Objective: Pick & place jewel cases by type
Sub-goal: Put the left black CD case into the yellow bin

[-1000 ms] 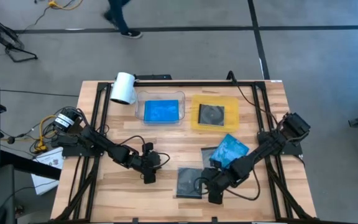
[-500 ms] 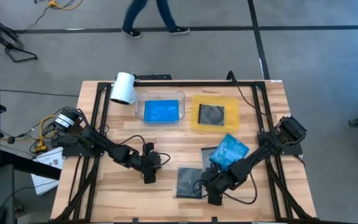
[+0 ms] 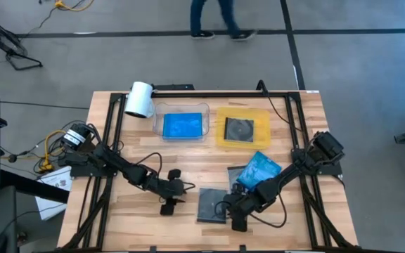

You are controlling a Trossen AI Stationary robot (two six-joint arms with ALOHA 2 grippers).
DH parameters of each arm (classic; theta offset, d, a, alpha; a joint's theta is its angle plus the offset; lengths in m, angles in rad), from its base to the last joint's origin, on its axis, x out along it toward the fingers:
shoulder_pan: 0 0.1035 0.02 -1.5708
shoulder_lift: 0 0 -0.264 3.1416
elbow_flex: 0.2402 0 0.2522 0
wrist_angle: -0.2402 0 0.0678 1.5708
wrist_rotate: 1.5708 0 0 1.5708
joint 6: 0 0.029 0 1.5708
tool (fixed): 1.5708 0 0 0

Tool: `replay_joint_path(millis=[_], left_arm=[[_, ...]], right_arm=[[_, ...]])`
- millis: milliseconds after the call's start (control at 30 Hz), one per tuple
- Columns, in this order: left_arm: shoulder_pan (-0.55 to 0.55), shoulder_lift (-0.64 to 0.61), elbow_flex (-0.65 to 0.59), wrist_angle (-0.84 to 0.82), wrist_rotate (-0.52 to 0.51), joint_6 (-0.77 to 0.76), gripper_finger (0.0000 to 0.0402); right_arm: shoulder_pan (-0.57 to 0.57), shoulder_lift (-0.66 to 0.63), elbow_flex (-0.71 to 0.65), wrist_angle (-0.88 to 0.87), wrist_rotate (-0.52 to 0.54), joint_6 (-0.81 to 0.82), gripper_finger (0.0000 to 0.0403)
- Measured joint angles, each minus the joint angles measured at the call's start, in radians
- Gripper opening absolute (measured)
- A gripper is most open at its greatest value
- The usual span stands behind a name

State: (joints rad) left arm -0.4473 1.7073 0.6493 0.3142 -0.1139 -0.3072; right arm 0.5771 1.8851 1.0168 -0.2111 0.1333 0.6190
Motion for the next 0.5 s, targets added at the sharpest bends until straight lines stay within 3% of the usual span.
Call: replay_joint_path(millis=[500], left_arm=[[-0.039, -0.002, 0.001, 0.012, -0.001, 0.008, 0.0171]], right_arm=[[-0.177, 0.006, -0.005, 0.092, 0.002, -0.131, 0.0160]])
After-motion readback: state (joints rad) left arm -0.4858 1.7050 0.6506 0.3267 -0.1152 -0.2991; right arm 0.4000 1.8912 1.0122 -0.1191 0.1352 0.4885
